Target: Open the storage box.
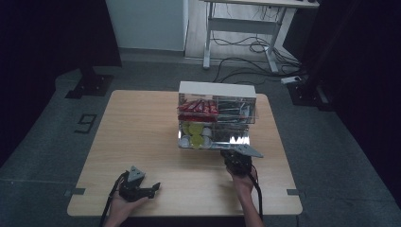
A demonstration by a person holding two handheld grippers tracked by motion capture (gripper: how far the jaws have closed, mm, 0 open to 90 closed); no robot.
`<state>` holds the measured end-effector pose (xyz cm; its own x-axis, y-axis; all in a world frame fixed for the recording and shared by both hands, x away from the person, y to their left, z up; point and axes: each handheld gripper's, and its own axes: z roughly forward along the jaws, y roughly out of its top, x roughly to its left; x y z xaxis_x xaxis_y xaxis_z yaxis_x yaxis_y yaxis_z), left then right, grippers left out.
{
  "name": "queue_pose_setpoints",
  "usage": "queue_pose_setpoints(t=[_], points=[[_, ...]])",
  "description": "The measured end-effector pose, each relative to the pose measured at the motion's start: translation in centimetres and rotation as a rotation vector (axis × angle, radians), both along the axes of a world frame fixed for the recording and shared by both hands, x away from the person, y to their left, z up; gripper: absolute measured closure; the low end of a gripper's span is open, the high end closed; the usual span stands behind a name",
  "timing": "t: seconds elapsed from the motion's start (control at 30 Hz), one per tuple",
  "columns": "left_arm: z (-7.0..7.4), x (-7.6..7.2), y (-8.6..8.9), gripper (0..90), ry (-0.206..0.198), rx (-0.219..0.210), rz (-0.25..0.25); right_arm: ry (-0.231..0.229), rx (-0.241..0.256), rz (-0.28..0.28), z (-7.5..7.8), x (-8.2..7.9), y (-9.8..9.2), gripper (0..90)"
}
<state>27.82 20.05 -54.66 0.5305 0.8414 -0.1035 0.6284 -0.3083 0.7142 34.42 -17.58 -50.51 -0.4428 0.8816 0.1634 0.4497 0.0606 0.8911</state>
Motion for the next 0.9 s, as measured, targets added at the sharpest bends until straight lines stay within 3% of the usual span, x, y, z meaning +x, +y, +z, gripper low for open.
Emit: queue_pose_setpoints(t=[0.2,0.37,0.9], points=[[0.01,0.01,0.02,22.2,0.001,0.000,-0.001,0.015,0.029,0.005,-0.11,0.12,-0.06,85.6],[0.00,0.00,-0.02,22.1,0.000,0.002,-0.001,-0.011,-0.002,0.006,0.28,-0.08,0.31,85.7],[0.00,0.04,-0.06,21.9,0.000,0.004,-0.002,0.003,0.014,0.012,0.17,0.18,0.21,87.9]])
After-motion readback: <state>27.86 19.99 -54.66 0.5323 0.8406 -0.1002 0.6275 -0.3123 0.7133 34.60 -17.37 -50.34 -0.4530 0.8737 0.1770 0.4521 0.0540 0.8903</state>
